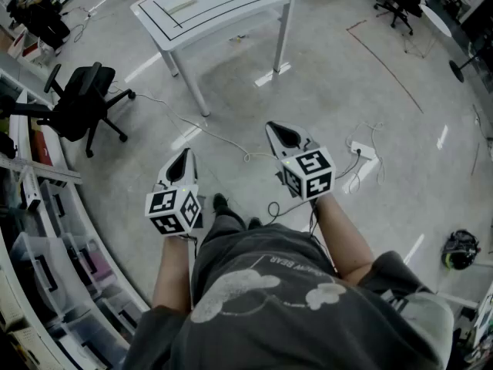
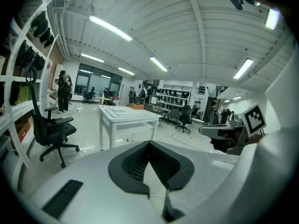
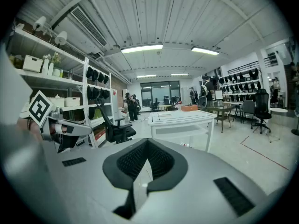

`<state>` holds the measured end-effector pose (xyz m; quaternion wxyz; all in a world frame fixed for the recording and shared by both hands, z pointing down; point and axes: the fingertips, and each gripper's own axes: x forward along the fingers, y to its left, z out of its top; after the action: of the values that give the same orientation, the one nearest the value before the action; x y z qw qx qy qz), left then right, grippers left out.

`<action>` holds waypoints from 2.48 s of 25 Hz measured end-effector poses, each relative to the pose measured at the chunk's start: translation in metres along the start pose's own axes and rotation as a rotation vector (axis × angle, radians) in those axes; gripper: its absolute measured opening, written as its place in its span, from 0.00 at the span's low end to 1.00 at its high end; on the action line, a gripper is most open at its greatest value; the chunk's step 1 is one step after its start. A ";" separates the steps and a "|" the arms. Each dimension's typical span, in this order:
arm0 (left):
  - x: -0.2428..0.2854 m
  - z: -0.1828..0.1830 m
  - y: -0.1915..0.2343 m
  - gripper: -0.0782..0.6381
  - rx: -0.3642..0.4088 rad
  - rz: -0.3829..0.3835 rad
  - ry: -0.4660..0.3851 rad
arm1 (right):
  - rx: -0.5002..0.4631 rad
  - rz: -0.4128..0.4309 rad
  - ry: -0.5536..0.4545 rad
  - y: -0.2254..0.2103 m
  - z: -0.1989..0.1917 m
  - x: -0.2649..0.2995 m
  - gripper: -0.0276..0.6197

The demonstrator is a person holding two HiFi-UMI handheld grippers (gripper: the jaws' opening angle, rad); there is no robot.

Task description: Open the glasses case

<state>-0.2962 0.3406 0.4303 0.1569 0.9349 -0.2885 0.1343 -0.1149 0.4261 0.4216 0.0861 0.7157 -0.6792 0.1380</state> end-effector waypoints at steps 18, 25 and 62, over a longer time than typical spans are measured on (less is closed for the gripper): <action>0.021 0.006 -0.006 0.11 0.019 0.024 -0.003 | 0.068 0.010 -0.005 -0.025 -0.004 0.004 0.04; 0.058 0.015 0.013 0.11 -0.002 0.027 -0.014 | 0.060 -0.003 -0.024 -0.049 0.006 0.038 0.04; 0.433 0.191 0.258 0.11 -0.072 -0.051 0.029 | 0.015 -0.024 0.064 -0.182 0.145 0.453 0.04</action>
<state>-0.0703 -0.1477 0.4589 0.1979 0.9337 -0.2668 0.1335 0.0955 -0.0373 0.4382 0.1043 0.7197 -0.6663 0.1648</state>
